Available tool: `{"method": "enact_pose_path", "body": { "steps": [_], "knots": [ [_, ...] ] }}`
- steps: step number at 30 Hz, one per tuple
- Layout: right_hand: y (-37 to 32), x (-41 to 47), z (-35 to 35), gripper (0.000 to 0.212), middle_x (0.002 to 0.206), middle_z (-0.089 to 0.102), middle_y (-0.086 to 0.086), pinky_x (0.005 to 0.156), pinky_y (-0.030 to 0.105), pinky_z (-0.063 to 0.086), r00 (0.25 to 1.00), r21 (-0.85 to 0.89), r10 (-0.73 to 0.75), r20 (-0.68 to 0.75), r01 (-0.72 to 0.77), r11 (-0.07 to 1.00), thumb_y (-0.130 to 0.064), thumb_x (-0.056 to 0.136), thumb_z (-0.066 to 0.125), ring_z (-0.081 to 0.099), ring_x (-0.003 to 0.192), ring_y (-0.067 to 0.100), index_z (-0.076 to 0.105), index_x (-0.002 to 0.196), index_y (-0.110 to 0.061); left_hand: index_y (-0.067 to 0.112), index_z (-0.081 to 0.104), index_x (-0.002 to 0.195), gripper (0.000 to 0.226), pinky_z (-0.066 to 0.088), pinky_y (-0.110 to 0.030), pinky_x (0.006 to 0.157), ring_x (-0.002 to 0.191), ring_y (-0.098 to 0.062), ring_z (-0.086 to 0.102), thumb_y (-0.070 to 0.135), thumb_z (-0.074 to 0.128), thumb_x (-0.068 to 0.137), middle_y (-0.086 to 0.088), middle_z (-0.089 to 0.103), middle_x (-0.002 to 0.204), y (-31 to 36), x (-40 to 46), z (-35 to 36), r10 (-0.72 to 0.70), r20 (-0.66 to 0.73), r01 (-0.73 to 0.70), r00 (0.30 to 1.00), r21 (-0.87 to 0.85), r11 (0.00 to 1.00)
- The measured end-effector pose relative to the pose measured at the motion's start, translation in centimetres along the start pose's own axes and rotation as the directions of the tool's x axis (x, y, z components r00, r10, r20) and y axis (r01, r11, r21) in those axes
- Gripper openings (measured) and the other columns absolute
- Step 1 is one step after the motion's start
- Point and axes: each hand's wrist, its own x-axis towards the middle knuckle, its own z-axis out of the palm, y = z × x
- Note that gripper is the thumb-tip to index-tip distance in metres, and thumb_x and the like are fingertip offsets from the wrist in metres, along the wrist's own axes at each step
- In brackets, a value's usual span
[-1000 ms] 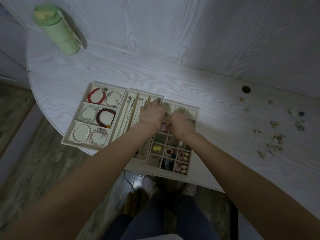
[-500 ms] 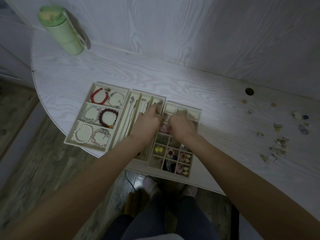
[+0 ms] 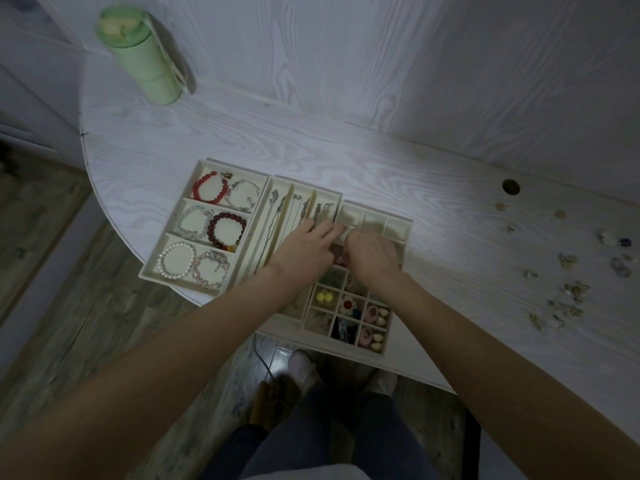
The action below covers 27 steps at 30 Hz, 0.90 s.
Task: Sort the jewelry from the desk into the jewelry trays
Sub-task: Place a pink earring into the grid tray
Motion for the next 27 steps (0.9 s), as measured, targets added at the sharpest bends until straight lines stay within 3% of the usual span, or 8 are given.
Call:
{"method": "enact_pose_path", "body": {
  "steps": [4,7,10,14,16,18,23,27],
  "knots": [
    [-0.1,-0.2,0.2,0.015,0.097,0.064,0.010,0.063,0.031,0.044,0.999,-0.042,-0.028,-0.029,0.027,0.999,-0.001,0.090,0.054,0.064,0.085,0.025,0.063,0.100,-0.007,0.015,0.068,0.106,0.025,0.023,-0.039,0.108,0.137,-0.026,0.021,0.018,0.047,0.092,-0.010,0.017,0.154,-0.1,0.3,0.2,-0.023,0.000,0.023,1.000,-0.024,0.999],
    [0.9,0.1,0.5,0.017,0.092,0.066,0.009,0.061,0.032,0.048,0.998,0.029,-0.054,-0.039,0.055,0.998,0.001,0.087,0.056,0.064,0.079,0.025,0.069,0.093,-0.008,0.014,0.066,0.112,0.027,0.024,-0.038,0.107,0.138,-0.026,0.019,0.017,0.047,0.093,-0.010,0.017,0.154,-0.1,0.5,0.5,-0.069,0.006,0.069,0.998,-0.064,0.996],
    [2.1,0.3,0.5,0.024,0.097,0.070,0.008,0.070,0.038,0.057,0.994,0.114,-0.086,-0.062,0.093,0.989,0.003,0.085,0.056,0.066,0.079,0.023,0.073,0.093,-0.011,0.013,0.062,0.118,0.030,0.024,-0.039,0.108,0.140,-0.028,0.017,0.018,0.048,0.092,-0.012,0.015,0.154,-0.2,0.6,0.7,-0.119,0.022,0.120,0.993,-0.106,0.987],
    [2.5,-0.2,0.2,0.029,0.099,0.069,0.007,0.066,0.037,0.057,0.991,0.093,-0.131,-0.013,0.132,0.987,0.003,0.087,0.055,0.064,0.070,0.020,0.074,0.098,-0.016,0.021,0.062,0.121,0.035,0.025,-0.039,0.108,0.138,-0.027,0.018,0.013,0.055,0.088,-0.010,0.020,0.150,-0.2,0.8,1.1,-0.162,0.054,0.169,0.985,-0.190,0.967],
    [2.3,-0.2,0.2,0.031,0.083,0.065,0.005,0.062,0.036,0.056,0.992,0.064,-0.123,0.005,0.122,0.990,0.002,0.086,0.054,0.061,0.065,0.020,0.069,0.071,-0.020,0.024,0.062,0.122,0.039,0.025,-0.038,0.108,0.138,-0.026,0.017,0.010,0.057,0.086,-0.009,0.020,0.149,-0.2,0.8,1.2,-0.168,0.066,0.179,0.984,-0.240,0.954],
    [1.9,-0.1,0.1,0.040,0.070,0.057,0.004,0.058,0.033,0.052,0.993,0.030,-0.116,0.017,0.116,0.993,0.000,0.085,0.054,0.059,0.063,0.021,0.047,0.052,-0.023,0.027,0.061,0.122,0.043,0.026,-0.038,0.107,0.137,-0.026,0.017,0.006,0.057,0.085,-0.008,0.021,0.147,-0.3,0.6,1.2,-0.168,0.055,0.177,0.984,-0.284,0.942],
    [0.2,-0.1,-0.7,0.012,0.084,0.064,0.010,0.061,0.031,0.046,0.996,-0.069,-0.091,0.018,0.092,0.993,-0.006,0.090,0.056,0.063,0.076,0.024,0.065,0.086,-0.013,0.022,0.063,0.120,0.034,0.023,-0.038,0.108,0.139,-0.028,0.017,0.013,0.052,0.089,-0.011,0.016,0.152,-0.1,0.4,0.9,-0.151,0.035,0.155,0.988,-0.187,0.970],
    [-0.4,0.1,-0.7,0.015,0.098,0.066,0.012,0.064,0.031,0.044,0.996,-0.065,-0.070,0.047,0.073,0.995,-0.005,0.092,0.055,0.065,0.088,0.027,0.065,0.104,-0.005,0.015,0.065,0.116,0.029,0.023,-0.039,0.108,0.139,-0.029,0.017,0.018,0.051,0.091,-0.012,0.014,0.155,0.0,0.6,0.7,-0.121,0.016,0.122,0.993,-0.071,0.990]
  ]
}}
